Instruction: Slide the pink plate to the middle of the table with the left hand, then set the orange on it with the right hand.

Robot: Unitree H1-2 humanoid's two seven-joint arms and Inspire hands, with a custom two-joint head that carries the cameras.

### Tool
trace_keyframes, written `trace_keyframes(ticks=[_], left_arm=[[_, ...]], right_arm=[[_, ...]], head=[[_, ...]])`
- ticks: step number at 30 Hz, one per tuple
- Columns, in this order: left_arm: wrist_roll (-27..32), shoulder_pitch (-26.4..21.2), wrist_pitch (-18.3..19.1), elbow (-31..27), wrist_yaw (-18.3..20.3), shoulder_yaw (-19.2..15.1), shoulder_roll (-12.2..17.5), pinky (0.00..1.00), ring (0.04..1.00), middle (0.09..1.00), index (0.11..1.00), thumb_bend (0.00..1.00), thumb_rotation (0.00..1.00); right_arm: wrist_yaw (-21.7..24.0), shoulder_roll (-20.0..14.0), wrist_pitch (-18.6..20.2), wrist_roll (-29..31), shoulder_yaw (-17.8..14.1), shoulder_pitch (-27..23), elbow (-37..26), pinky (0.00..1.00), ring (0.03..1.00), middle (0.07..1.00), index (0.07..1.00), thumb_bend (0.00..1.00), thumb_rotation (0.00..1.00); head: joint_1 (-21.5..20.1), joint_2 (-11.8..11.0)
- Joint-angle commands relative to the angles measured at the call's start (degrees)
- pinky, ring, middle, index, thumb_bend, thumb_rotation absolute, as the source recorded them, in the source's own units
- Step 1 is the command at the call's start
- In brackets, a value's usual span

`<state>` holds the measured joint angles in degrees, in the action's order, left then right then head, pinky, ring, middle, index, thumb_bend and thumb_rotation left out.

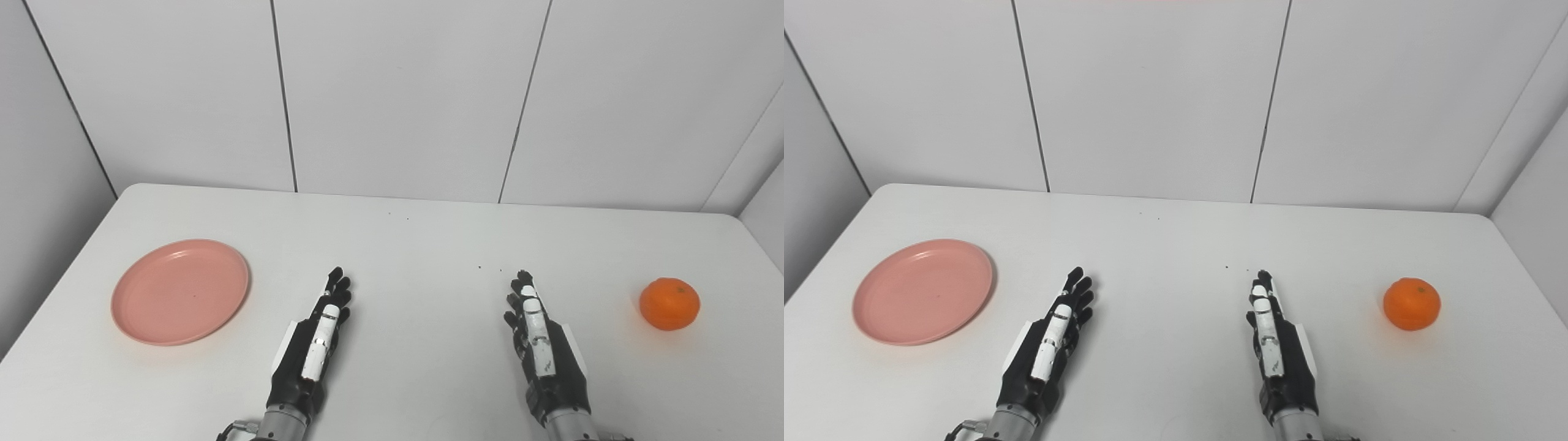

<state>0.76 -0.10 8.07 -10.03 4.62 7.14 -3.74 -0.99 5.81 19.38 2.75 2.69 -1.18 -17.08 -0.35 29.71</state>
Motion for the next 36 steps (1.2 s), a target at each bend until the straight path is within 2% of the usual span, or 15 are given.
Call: trace_keyframes(ticks=[1, 18, 36], left_arm=[[-0.15, -0.68, -1.54, -1.90, -0.25, 0.35, -0.58, 1.00, 1.000, 1.000, 1.000, 0.41, 1.00], [-0.31, 0.07, -1.86, -2.04, -0.35, 0.25, -0.42, 1.00, 1.000, 1.000, 1.000, 0.40, 1.00], [0.40, 0.96, -1.19, -2.89, 0.16, 0.07, -0.03, 1.00, 1.000, 1.000, 1.000, 0.42, 1.00]], right_arm=[[0.41, 0.15, -2.04, 0.55, 0.01, -0.60, -2.18, 1.00, 1.000, 1.000, 1.000, 0.31, 1.00], [0.41, 0.24, -2.44, 0.48, 0.08, -0.03, -2.14, 1.00, 1.000, 1.000, 1.000, 0.32, 1.00], [-0.01, 0.56, -3.24, -1.51, 1.54, 0.88, -2.13, 1.00, 1.000, 1.000, 1.000, 0.33, 1.00]], head=[[0.08, 0.01], [-0.17, -0.63], [-1.35, -1.21]])
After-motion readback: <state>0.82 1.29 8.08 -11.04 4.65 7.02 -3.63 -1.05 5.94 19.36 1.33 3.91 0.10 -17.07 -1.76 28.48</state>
